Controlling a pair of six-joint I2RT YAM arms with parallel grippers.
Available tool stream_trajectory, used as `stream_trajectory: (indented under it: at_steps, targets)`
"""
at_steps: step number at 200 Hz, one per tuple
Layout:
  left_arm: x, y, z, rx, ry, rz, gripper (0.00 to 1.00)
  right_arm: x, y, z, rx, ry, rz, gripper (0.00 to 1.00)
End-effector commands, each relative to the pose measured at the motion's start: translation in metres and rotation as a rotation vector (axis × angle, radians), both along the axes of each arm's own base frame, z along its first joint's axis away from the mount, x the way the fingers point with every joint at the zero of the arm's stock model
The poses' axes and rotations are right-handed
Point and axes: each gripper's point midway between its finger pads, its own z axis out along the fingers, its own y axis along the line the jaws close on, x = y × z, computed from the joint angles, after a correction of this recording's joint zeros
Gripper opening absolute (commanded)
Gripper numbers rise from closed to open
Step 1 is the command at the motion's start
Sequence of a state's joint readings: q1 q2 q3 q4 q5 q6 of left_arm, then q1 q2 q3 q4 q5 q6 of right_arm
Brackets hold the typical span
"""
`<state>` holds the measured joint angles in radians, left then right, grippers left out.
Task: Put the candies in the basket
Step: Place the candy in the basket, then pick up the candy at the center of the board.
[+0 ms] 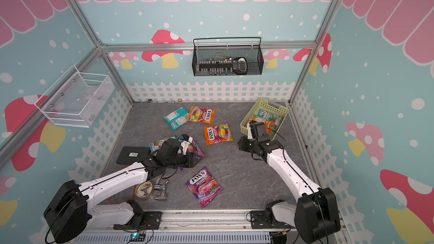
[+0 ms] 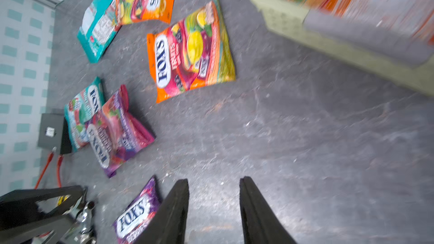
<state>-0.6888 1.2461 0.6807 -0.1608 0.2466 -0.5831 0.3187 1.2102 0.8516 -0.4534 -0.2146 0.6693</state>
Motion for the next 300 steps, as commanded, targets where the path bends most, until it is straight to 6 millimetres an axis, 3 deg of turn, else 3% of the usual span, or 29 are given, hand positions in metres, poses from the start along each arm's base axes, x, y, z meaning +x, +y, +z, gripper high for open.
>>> stream_trajectory:
  at_steps: [1, 31, 49, 97, 122, 146, 195, 248, 273, 300]
  targets:
    - [-0.025, 0.002, -0.029, 0.042, 0.108, -0.041, 0.43, -0.043, 0.022, -0.028, 0.104, 0.166, -0.002, 0.42]
    - [-0.037, 0.004, -0.056, 0.081, 0.172, -0.032, 0.37, -0.101, 0.047, -0.054, 0.133, 0.296, 0.035, 0.42]
    - [-0.038, 0.009, -0.068, 0.103, 0.196, -0.009, 0.36, -0.126, 0.058, -0.063, 0.155, 0.343, 0.047, 0.44]
    - [-0.042, 0.012, -0.090, 0.137, 0.240, -0.001, 0.29, -0.174, 0.079, -0.075, 0.218, 0.457, 0.058, 0.46]
    - [-0.046, 0.018, -0.099, 0.163, 0.252, 0.014, 0.29, -0.194, 0.104, -0.083, 0.236, 0.505, 0.106, 0.47]
    - [-0.049, 0.024, -0.105, 0.176, 0.265, 0.032, 0.29, -0.196, 0.123, -0.082, 0.242, 0.503, 0.110, 0.48]
    - [-0.056, 0.030, -0.114, 0.190, 0.285, 0.049, 0.32, -0.199, 0.114, -0.102, 0.233, 0.536, 0.012, 0.56]
    - [-0.057, 0.034, -0.119, 0.206, 0.293, 0.064, 0.34, -0.193, 0.122, -0.113, 0.249, 0.536, -0.021, 0.61]
    - [-0.057, 0.038, -0.122, 0.214, 0.298, 0.088, 0.34, -0.172, 0.126, -0.114, 0.345, 0.446, -0.095, 0.62]
    - [-0.059, 0.041, -0.123, 0.212, 0.303, 0.105, 0.34, -0.132, 0.127, -0.098, 0.415, 0.254, -0.113, 0.61]
